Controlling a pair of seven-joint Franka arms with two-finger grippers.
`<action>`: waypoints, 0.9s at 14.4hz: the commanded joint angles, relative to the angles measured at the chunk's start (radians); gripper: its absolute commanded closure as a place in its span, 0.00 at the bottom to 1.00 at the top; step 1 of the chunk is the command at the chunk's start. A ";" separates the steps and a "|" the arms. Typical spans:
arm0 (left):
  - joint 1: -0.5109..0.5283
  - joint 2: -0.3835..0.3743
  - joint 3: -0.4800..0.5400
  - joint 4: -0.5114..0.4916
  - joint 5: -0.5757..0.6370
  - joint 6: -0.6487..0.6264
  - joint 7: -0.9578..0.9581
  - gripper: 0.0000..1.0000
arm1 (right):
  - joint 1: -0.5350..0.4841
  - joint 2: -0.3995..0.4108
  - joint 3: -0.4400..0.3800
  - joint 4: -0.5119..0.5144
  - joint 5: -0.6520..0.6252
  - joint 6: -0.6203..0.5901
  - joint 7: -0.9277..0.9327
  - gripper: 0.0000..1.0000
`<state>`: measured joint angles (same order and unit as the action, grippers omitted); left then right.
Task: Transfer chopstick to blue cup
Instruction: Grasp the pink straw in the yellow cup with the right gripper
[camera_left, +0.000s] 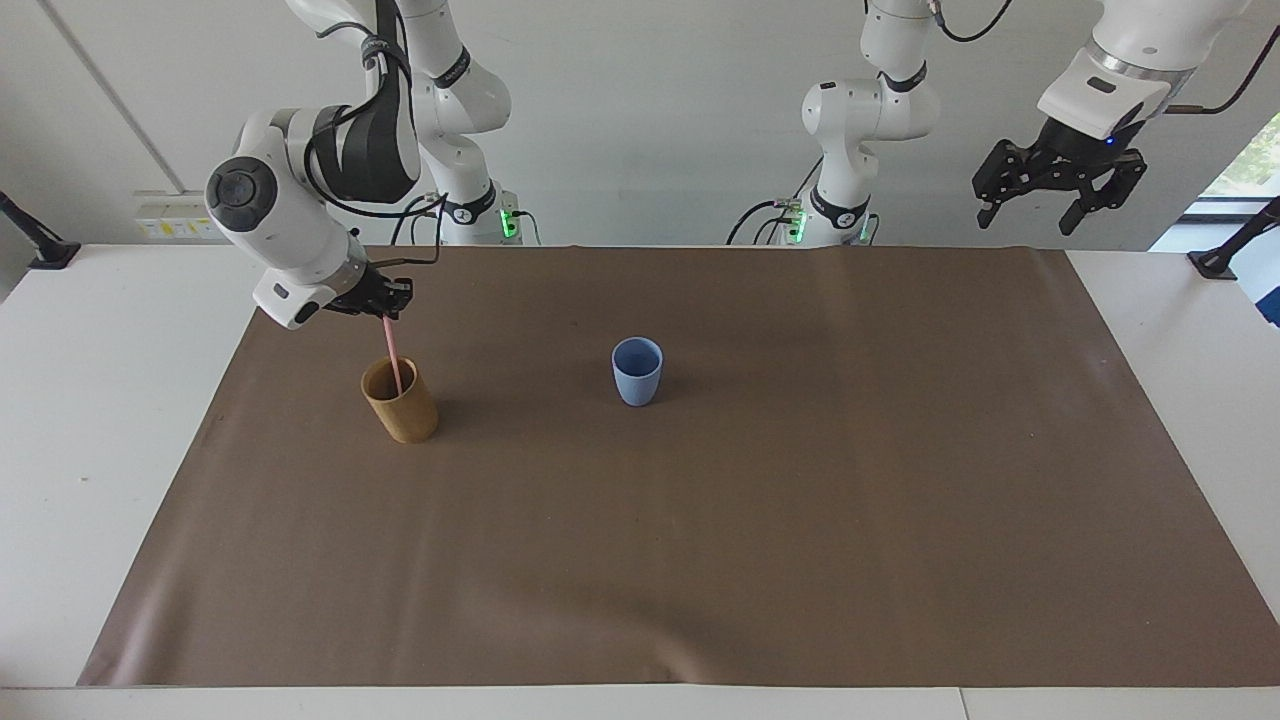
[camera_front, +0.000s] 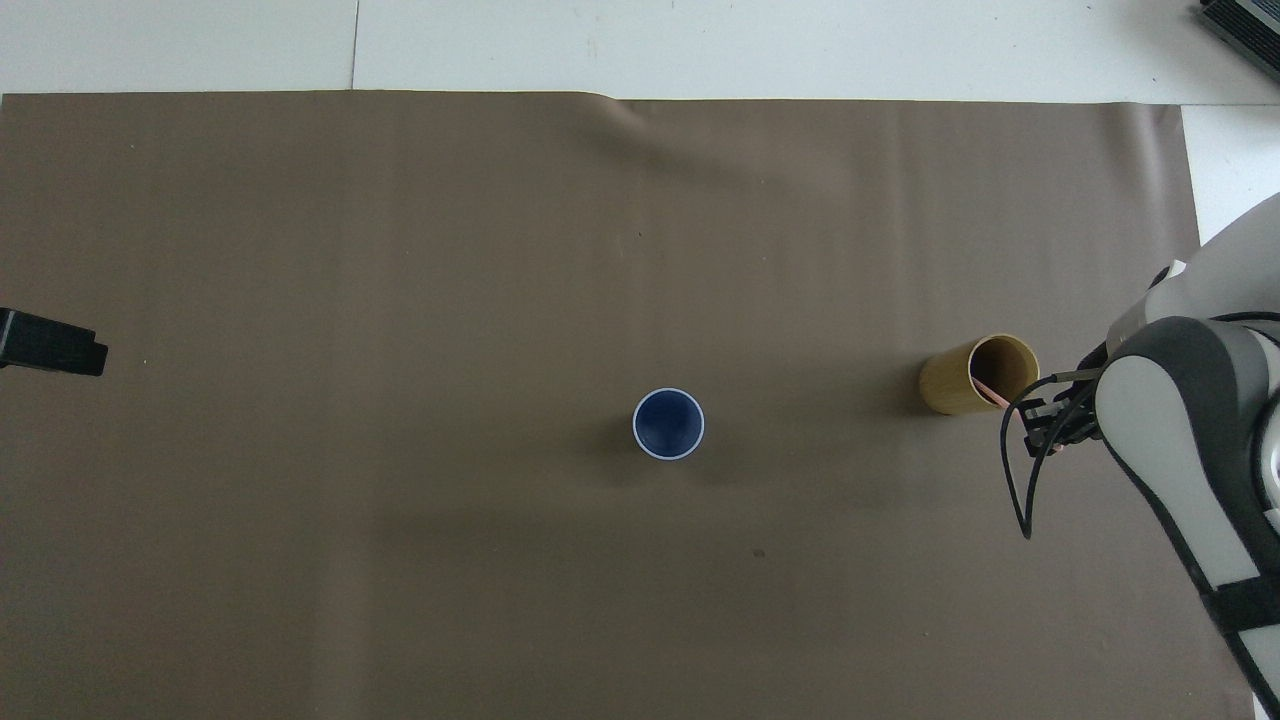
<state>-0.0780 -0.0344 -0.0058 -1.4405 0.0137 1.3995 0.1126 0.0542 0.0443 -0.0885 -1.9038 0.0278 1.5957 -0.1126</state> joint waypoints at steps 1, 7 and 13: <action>0.007 -0.001 -0.005 0.009 0.018 -0.020 0.002 0.00 | -0.014 -0.014 0.006 -0.011 0.024 0.018 0.010 1.00; 0.007 -0.002 -0.005 0.009 0.018 -0.020 0.001 0.00 | -0.017 0.003 0.003 0.089 0.024 -0.060 0.010 1.00; 0.007 -0.001 -0.005 0.009 0.018 -0.020 0.002 0.00 | -0.013 -0.037 0.006 0.245 0.012 -0.287 0.010 1.00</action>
<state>-0.0780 -0.0344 -0.0057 -1.4405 0.0137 1.3989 0.1126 0.0478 0.0209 -0.0888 -1.7222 0.0299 1.3858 -0.1107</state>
